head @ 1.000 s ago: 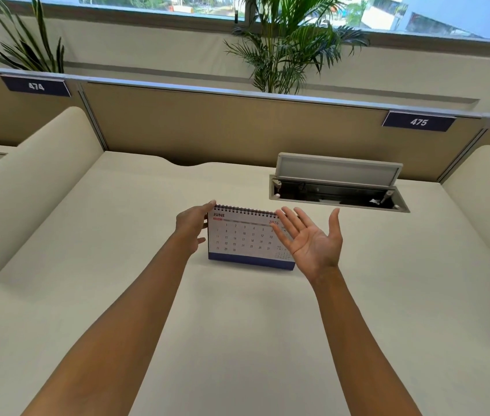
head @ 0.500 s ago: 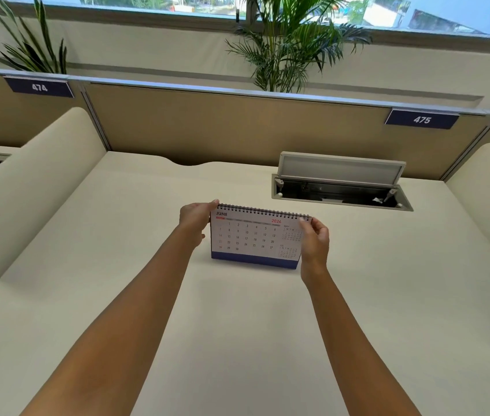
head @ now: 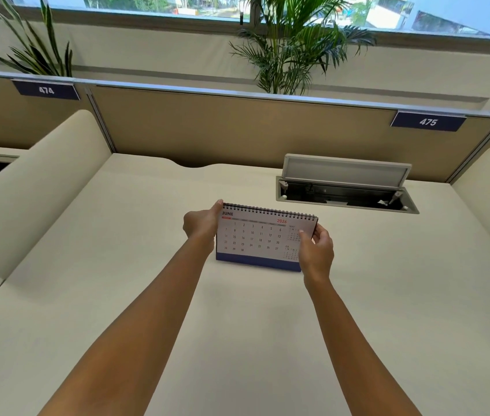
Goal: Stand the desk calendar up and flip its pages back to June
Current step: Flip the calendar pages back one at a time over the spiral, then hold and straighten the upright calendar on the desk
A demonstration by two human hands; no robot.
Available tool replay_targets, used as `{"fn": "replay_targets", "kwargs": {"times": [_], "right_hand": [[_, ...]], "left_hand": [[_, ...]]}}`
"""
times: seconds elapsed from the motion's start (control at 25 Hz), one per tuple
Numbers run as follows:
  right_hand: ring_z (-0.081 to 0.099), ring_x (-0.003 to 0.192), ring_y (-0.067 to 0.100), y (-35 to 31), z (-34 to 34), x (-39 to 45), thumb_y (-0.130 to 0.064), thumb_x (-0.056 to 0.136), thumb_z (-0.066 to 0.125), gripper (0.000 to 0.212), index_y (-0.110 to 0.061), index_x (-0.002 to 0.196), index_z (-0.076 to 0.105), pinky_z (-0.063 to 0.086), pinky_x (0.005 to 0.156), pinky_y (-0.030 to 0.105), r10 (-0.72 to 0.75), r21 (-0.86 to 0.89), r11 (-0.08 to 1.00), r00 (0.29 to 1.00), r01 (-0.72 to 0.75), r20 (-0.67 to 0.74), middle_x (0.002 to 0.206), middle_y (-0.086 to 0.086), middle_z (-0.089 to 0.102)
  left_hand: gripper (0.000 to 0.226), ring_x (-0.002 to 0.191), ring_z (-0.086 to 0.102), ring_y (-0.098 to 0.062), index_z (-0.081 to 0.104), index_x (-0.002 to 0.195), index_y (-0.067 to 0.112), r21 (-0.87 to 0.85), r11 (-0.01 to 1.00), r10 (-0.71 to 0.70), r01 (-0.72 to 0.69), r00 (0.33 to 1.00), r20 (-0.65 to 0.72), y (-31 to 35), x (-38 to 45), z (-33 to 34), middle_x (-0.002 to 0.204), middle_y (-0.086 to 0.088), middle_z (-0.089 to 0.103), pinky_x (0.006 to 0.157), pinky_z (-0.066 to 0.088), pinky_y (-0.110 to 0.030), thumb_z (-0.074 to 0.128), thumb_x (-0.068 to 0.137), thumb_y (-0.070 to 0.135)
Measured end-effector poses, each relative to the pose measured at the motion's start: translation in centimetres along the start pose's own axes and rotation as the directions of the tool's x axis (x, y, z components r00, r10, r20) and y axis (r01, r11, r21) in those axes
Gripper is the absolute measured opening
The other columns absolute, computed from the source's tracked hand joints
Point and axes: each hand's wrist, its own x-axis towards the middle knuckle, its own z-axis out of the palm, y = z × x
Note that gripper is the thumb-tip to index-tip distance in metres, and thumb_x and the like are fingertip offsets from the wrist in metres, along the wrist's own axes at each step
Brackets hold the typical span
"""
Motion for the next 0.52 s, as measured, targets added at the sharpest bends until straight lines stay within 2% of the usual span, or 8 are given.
{"fn": "replay_targets", "kwargs": {"times": [0.08,0.2,0.36,0.52], "right_hand": [[0.057,0.117,0.025,0.1,-0.1,0.0,-0.029,0.099,0.057,0.040,-0.022,0.137,0.051,0.060,0.087,0.041,-0.011,0.001,1.000,1.000,0.011,0.006,0.134,0.004,0.058],[0.059,0.114,0.024,0.3,-0.2,-0.4,-0.030,0.098,0.059,0.038,-0.027,0.135,0.052,0.060,0.078,0.035,-0.033,0.019,0.999,0.999,0.033,0.016,0.132,0.000,0.061],[0.061,0.110,0.023,0.0,0.8,-0.9,-0.032,0.097,0.059,0.039,-0.030,0.136,0.051,0.055,0.065,0.024,-0.055,0.048,0.997,0.997,0.052,0.062,0.130,-0.004,0.063],[0.063,0.107,0.022,-0.5,2.8,-2.0,-0.041,0.096,0.057,0.037,-0.033,0.132,0.053,0.055,0.065,0.025,-0.071,0.074,0.995,0.992,0.064,0.100,0.126,-0.005,0.066]], "left_hand": [[0.043,0.061,0.059,-0.011,0.062,0.075,0.018,-0.009,1.000,0.010,-0.010,1.000,0.010,-0.5,-0.1,0.0,0.073,0.005,0.068,0.043,0.040,-0.020,0.052,0.094,0.055],[0.051,0.069,0.062,-0.014,0.063,0.078,0.026,-0.008,0.999,0.040,-0.040,0.997,0.067,-1.2,0.0,-0.2,0.077,0.006,0.068,0.054,0.049,-0.025,0.031,0.095,0.062],[0.054,0.072,0.062,-0.016,0.062,0.080,0.028,0.027,0.994,0.103,-0.104,0.994,0.049,-1.4,0.6,-1.0,0.080,0.005,0.069,0.060,0.054,-0.029,0.024,0.089,0.066],[0.053,0.079,0.064,-0.018,0.061,0.090,0.029,0.036,0.990,0.134,-0.134,0.991,0.017,-1.3,1.6,-2.7,0.087,0.004,0.070,0.062,0.050,-0.031,0.023,0.088,0.067]]}}
